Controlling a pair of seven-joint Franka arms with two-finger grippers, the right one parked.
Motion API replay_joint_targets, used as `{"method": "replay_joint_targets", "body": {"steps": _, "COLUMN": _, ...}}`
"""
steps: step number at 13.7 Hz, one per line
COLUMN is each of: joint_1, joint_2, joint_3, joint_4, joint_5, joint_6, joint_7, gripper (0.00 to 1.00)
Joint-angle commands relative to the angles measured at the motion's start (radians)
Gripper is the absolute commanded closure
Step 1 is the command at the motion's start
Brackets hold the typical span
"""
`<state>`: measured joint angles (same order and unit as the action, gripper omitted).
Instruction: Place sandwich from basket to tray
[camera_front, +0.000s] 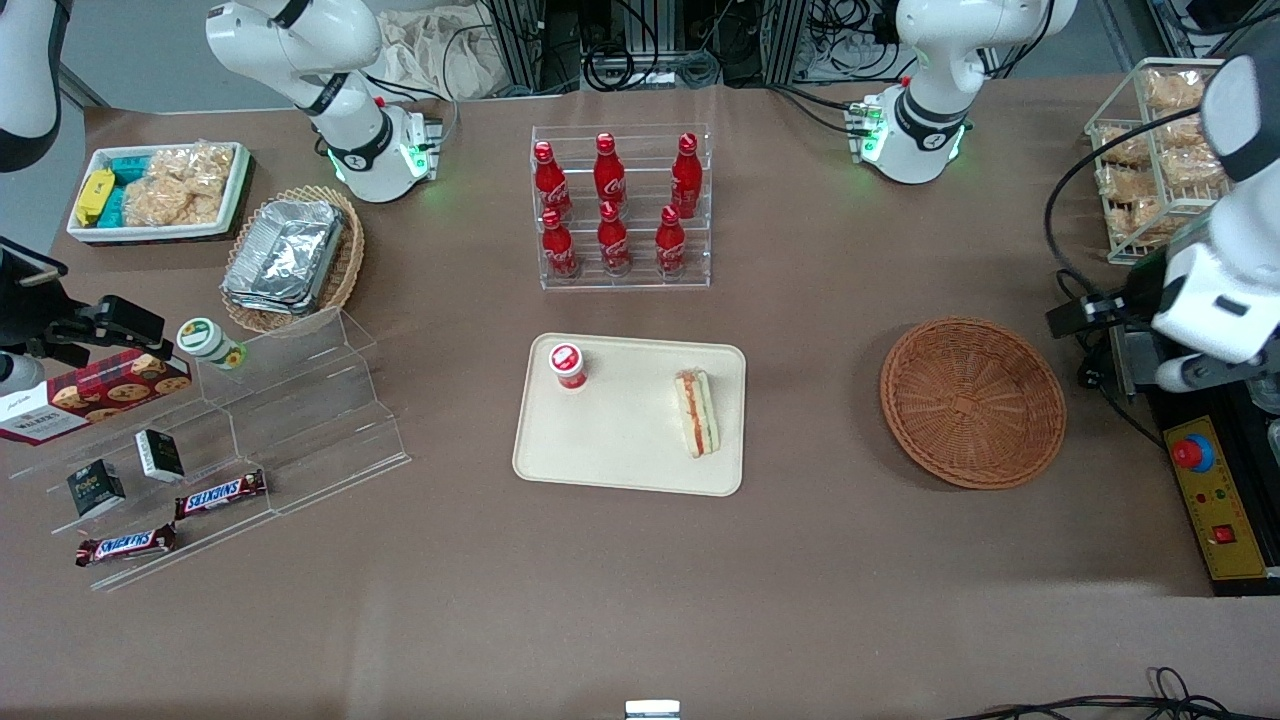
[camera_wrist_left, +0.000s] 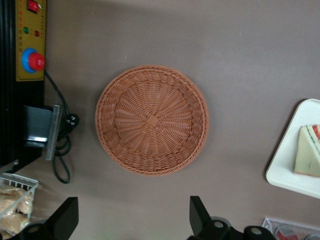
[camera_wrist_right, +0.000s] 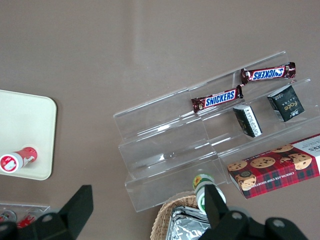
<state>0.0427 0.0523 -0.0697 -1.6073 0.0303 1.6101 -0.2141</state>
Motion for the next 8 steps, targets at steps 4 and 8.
{"method": "replay_joint_targets", "body": {"steps": 4, "joint_1": -0.066, "joint_2": -0.153, "joint_3": 0.122, "joint_4": -0.091, "joint_5": -0.04, "joint_6": -0.006, "joint_7": 0.108, "gripper": 0.0}}
{"method": "replay_joint_targets", "body": {"steps": 8, "joint_1": -0.06, "joint_2": -0.17, "joint_3": 0.123, "joint_4": -0.088, "joint_5": -0.036, "joint_6": -0.035, "joint_7": 0.111, "gripper": 0.0}}
